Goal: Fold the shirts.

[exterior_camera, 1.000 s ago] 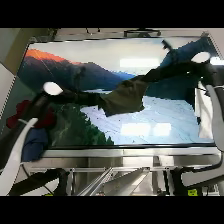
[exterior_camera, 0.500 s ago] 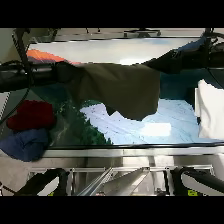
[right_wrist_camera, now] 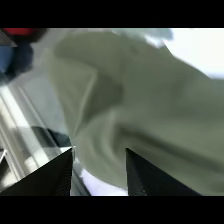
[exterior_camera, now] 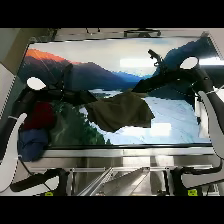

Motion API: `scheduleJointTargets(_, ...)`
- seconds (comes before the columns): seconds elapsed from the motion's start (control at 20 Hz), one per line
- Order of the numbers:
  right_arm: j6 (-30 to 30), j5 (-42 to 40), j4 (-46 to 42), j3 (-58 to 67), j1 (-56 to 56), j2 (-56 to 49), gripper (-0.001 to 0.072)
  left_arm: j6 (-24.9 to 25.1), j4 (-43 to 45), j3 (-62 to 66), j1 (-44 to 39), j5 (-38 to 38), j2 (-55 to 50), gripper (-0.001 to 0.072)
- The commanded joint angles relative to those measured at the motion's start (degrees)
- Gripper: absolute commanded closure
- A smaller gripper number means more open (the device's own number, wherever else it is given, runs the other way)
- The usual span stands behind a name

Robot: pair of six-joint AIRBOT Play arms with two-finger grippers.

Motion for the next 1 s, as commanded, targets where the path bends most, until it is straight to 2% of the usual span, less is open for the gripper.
scheduleJointTargets(0.0,4.3,0.6,-0.4,-0.4,-3.6,-3.4,0.0351,1.9,0.1,3.3,5.0,-9.0,-7.9,-0.0008)
scheduleJointTargets(0.15,8.2,5.0,-2.1,-1.5,-9.9,2.1,0.0352,1.9,0.1,7.1,10.4,-15.6,-11.0,-0.0007)
scheduleJointTargets(0.3,11.3,3.9,-9.8,-11.2,-14.1,11.3,0.035,3.9,0.0,1.1,14.1,-12.2,-10.2,-0.0006)
scheduleJointTargets(0.35,12.0,2.5,-11.8,-16.4,-15.0,14.7,0.0302,4.6,0.0,-1.8,14.6,-10.9,-10.2,-0.0006)
scheduleJointTargets(0.4,12.7,0.2,-13.3,-22.1,-15.4,17.9,0.0112,5.7,0.0,-4.7,14.6,-9.3,-10.3,-0.0005)
scheduleJointTargets(0.45,13.0,-2.4,-13.7,-27.2,-15.3,20.3,0.0057,6.7,-0.5,-7.7,14.4,-7.0,-10.3,-0.0005)
scheduleJointTargets(0.7,11.1,-12.9,-8.2,-46.0,-10.4,22.1,0.0058,9.2,-0.7,-12.5,9.1,0.7,-13.6,0.0012)
scheduleJointTargets(0.95,10.7,-23.0,-7.2,-48.5,-4.3,15.8,0.0067,9.1,-0.4,-6.0,2.1,1.9,-19.1,0.0014)
